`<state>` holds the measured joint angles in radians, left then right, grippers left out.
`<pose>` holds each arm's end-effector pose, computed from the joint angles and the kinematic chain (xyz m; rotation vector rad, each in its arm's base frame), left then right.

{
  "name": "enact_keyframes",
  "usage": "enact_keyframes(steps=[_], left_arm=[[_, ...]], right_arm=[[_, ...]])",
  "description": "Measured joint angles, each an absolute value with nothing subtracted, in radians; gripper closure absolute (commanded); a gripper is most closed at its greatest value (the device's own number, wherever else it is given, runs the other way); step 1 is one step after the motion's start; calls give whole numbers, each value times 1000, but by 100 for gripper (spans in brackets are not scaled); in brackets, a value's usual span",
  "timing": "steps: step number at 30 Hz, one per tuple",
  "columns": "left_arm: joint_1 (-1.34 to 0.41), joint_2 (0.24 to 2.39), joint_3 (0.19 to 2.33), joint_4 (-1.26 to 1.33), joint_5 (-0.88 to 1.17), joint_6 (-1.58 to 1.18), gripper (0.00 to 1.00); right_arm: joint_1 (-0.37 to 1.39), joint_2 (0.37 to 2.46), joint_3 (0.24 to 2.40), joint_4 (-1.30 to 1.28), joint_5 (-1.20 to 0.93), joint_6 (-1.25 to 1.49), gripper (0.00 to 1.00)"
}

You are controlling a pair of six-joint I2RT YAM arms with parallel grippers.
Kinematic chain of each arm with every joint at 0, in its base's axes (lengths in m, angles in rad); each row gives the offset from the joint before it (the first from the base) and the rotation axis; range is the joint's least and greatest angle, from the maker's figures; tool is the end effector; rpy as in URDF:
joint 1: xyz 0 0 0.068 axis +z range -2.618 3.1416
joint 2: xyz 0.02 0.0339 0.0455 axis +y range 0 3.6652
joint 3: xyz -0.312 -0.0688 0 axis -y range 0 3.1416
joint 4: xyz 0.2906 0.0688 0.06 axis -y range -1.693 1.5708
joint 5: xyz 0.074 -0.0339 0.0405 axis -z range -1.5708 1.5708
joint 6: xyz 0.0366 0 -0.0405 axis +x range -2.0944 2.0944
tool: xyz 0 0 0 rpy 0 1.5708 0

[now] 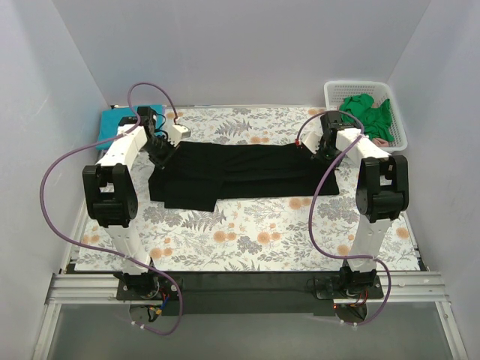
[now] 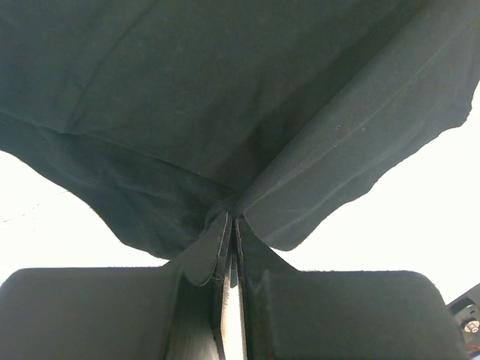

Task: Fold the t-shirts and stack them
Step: Fold the tshirt

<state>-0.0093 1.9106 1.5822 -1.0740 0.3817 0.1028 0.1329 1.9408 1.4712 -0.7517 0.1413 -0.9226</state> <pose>0.4364 -0.0177 0.2643 0.2102 2.8996 -0.5495 0.4535 0.0554 0.2228 -1.4038 2.4791 -0.3796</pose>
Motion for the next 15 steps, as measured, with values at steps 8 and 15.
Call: enact_keyframes(steps=[8,15], left_arm=[[-9,1924,1647,-1091,382,97,100],[-9,1967,1658,-1084,376,96,100]], right_arm=[[133,1941,1475,-752,154,-925,99],[133,1951,1511,-750,155,-927,99]])
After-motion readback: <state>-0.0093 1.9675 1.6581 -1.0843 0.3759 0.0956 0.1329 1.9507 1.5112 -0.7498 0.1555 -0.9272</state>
